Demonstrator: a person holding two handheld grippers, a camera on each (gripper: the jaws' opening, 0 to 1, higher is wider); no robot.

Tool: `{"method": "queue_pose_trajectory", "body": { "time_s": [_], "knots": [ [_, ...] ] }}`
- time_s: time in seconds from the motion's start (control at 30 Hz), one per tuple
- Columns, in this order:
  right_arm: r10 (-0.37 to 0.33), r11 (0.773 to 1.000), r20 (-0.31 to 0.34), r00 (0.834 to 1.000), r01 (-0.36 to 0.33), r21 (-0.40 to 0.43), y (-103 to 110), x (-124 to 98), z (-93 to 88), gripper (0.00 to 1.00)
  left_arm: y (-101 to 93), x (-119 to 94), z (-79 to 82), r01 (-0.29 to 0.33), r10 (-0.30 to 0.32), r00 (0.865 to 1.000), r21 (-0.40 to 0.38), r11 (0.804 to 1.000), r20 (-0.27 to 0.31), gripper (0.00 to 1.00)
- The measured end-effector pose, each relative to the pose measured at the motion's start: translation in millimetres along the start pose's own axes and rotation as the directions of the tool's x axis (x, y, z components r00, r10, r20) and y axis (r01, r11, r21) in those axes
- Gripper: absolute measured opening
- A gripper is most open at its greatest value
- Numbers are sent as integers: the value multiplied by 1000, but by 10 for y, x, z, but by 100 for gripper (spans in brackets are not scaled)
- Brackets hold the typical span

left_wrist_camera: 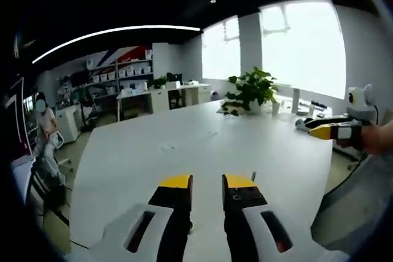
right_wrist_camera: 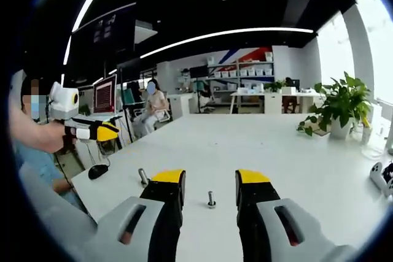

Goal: Place the washer onto the threaded stud by aligning its center hole with the stud, sliding it down to the base, and recovering from edge contact or off-axis alignment until the washer reaches the visible bottom stop.

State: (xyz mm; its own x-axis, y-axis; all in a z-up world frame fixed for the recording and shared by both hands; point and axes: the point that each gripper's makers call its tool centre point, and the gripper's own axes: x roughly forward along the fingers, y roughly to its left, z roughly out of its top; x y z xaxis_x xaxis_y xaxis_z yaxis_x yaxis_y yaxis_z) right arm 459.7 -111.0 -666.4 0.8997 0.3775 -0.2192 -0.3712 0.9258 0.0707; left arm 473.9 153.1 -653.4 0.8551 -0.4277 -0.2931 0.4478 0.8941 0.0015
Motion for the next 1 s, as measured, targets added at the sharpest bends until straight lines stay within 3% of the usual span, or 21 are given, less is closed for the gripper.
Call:
{"method": "queue_pose_trajectory", "body": {
  "time_s": [0.2, 0.3, 0.4, 0.57, 0.67, 1.0],
  "knots": [
    [3, 1000, 0, 1000, -3, -4, 13, -6, -3, 35, -32, -157, -1, -44, 45, 996, -15, 999, 76, 19],
    [8, 1000, -8, 1000, -8, -9, 23, 3, -27, 35, -90, -183, 12, -21, 29, 993, -70, 997, 115, 23],
    [11, 1000, -9, 1000, -11, -8, 27, 5, -29, 35, -94, -176, -84, -44, 48, 996, -50, 998, 81, 23],
    [8, 1000, -4, 1000, -8, -3, 18, -5, -22, 36, -106, -226, -50, -66, 71, 993, -53, 996, 99, 23],
    [12, 1000, -1, 1000, -12, -3, 28, 3, -17, 36, -97, -283, 8, -86, 94, 986, -61, 994, 141, 23],
    [19, 1000, -3, 1000, -19, -13, 61, 11, -36, 36, -70, -330, -10, -108, 118, 979, -67, 992, 166, 23]
  ]
}}
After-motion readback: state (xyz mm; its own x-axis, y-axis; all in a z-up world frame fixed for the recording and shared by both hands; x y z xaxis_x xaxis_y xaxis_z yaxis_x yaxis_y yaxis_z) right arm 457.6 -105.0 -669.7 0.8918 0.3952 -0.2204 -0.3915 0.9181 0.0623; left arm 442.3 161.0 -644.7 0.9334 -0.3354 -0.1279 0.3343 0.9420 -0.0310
